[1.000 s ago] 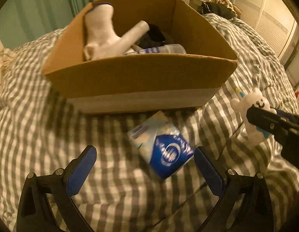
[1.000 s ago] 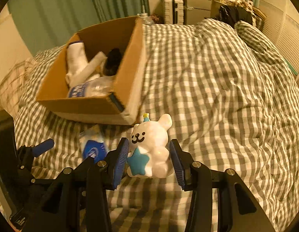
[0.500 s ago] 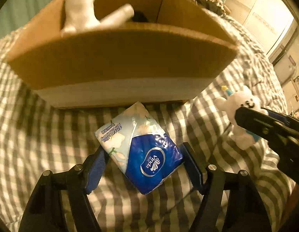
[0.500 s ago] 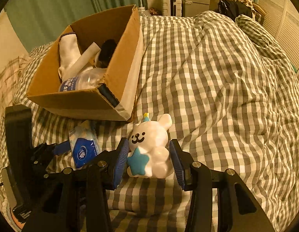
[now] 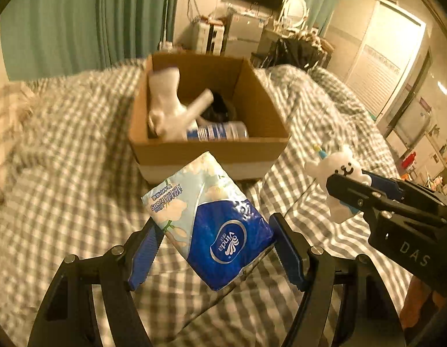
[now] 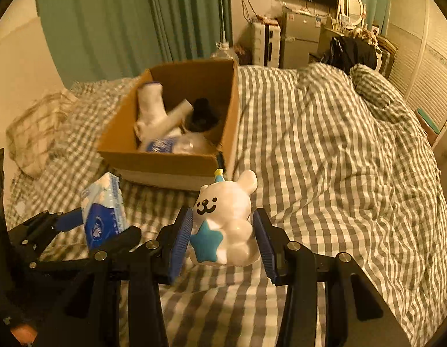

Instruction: Organize objects

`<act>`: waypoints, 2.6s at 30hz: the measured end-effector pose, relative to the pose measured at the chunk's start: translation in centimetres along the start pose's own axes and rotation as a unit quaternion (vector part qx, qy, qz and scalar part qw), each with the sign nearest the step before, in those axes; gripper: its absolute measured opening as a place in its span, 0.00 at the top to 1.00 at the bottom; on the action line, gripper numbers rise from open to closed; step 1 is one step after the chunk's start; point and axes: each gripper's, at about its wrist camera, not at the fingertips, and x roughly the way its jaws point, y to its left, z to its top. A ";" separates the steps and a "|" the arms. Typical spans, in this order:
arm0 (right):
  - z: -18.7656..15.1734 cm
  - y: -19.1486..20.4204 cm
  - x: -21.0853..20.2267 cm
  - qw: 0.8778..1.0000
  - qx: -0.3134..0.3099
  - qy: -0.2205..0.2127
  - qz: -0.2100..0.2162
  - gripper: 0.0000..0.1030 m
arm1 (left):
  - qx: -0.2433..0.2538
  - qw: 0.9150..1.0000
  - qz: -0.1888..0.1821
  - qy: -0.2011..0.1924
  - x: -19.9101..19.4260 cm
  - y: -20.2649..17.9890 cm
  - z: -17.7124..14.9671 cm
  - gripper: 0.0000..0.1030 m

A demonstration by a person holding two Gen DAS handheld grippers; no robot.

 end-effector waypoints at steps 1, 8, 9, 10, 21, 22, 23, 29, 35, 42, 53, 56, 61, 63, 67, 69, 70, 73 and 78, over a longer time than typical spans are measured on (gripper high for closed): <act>0.2 0.3 -0.6 1.000 -0.004 -0.003 0.002 0.58 | 0.006 1.000 0.006 -0.011 -0.9 0.1 0.6 0.27; 4.7 2.9 -6.6 0.997 -0.047 -0.060 0.023 0.58 | 0.033 0.997 0.007 -0.065 -6.2 0.5 5.1 0.27; 6.2 3.4 -7.7 0.995 -0.058 -0.075 0.023 0.58 | 0.032 0.997 0.004 -0.070 -6.5 0.6 5.9 0.27; 6.8 3.7 -8.1 0.994 -0.063 -0.082 0.022 0.58 | 0.031 0.997 0.001 -0.074 -6.9 0.8 6.7 0.27; 18.6 4.2 -5.2 0.990 -0.060 -0.121 0.032 0.58 | 0.049 0.992 0.040 -0.107 -3.0 2.7 16.4 0.27; 19.2 4.0 -3.9 0.991 -0.057 -0.117 0.034 0.58 | 0.049 0.993 0.038 -0.105 -2.1 2.8 16.5 0.27; 19.7 3.7 -2.0 0.992 -0.051 -0.110 0.039 0.58 | 0.048 0.993 0.032 -0.099 -0.7 3.0 16.6 0.27; 19.6 2.1 7.3 0.997 -0.028 -0.048 0.047 0.58 | 0.050 0.998 0.009 -0.047 7.7 3.7 15.9 0.27; 18.2 0.2 13.3 0.997 0.000 -0.016 0.070 0.58 | 0.055 0.998 -0.003 -0.023 12.1 3.7 14.6 0.26; 18.1 -0.9 11.7 0.996 0.024 -0.041 0.072 0.43 | 0.042 0.999 0.009 -0.032 10.9 3.4 14.7 0.11; 17.7 -1.2 -2.3 0.990 0.029 -0.133 0.018 0.16 | 0.022 0.989 0.030 -0.142 -3.2 3.0 15.0 0.00; 16.3 -0.8 -7.6 0.985 0.021 -0.168 -0.005 0.11 | 0.022 0.982 0.037 -0.182 -7.9 2.4 14.3 0.00; 14.0 -0.7 -14.1 0.980 0.023 -0.190 -0.047 0.02 | 0.024 0.971 0.046 -0.234 -14.5 1.1 12.8 0.00; 12.6 -0.7 -16.9 0.975 0.021 -0.215 -0.053 0.00 | 0.024 0.967 0.055 -0.248 -16.2 0.6 12.1 0.00; 10.5 -0.9 -20.0 0.966 0.015 -0.251 -0.059 0.00 | 0.026 0.959 0.080 -0.272 -18.4 -0.7 10.1 0.00; 9.3 -0.9 -20.5 0.962 0.014 -0.261 -0.075 0.00 | 0.023 0.955 0.089 -0.283 -18.9 -1.1 9.0 0.00; 8.7 -0.9 -20.5 0.961 0.015 -0.264 -0.084 0.00 | 0.019 0.954 0.091 -0.286 -18.8 -1.2 8.4 0.00; 6.9 -0.8 -19.6 0.955 0.012 -0.279 -0.095 0.00 | 0.011 0.950 0.097 -0.296 -17.9 -1.4 6.7 0.00; 4.3 -0.3 -15.5 0.943 -0.016 -0.316 -0.102 0.00 | -0.015 0.948 0.121 -0.293 -14.7 -1.0 4.6 0.00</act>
